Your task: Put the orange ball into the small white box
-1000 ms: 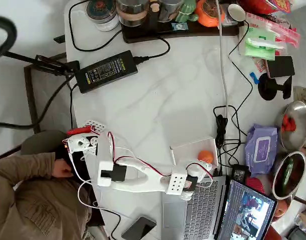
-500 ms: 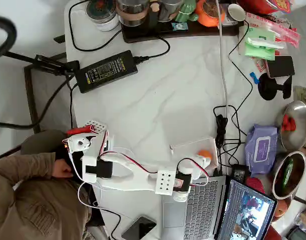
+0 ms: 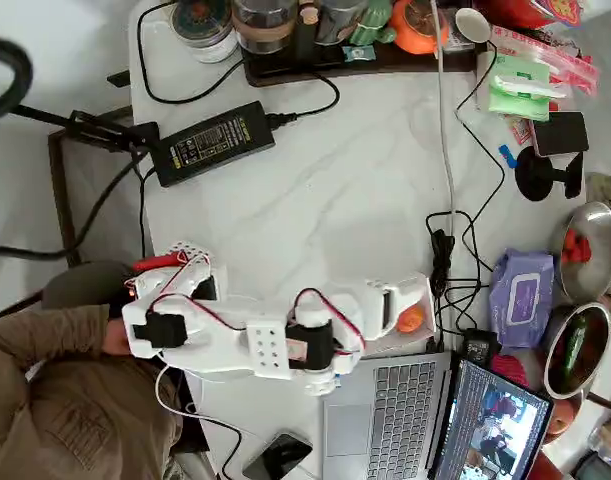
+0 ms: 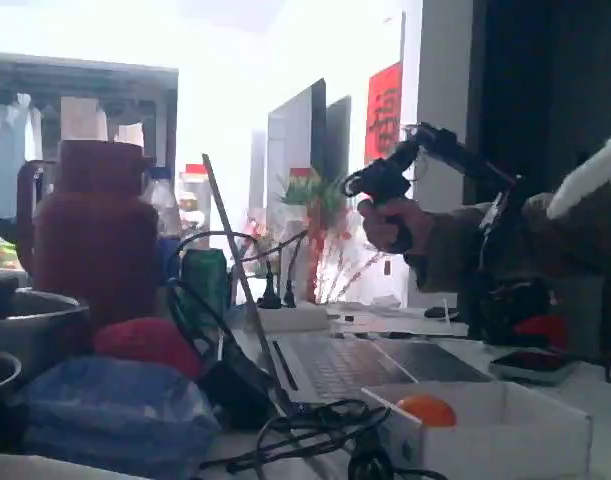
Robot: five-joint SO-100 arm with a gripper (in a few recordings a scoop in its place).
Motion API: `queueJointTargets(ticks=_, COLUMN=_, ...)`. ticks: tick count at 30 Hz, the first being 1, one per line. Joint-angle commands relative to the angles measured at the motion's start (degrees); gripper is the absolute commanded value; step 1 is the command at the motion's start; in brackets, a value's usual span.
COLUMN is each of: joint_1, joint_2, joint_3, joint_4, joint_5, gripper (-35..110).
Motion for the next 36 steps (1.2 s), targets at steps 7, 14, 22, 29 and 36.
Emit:
queueJointTargets(ticks=7, joint_1=0.26, joint_2=15.82, joint_3=12.48, joint_4=-2.81, joint_5=-1.05, gripper=31)
queueJointTargets(ticks=14, joint_1=0.26, joint_2=20.04, joint_3=16.35, joint_4=-2.99, joint_5=-1.23, gripper=31)
queueJointTargets(ticks=22, joint_1=0.26, joint_2=31.03, joint_3=33.05, joint_4=-12.74, joint_5=-1.14, gripper=31)
queueJointTargets(ticks=29, joint_1=0.26, joint_2=32.96, joint_3=43.07, joint_4=-20.48, joint_5=-1.14, gripper=31)
queueJointTargets(ticks=36, joint_1=0.26, joint_2=34.1, joint_3=51.15, joint_4=-28.65, joint_5=-1.14, gripper=31)
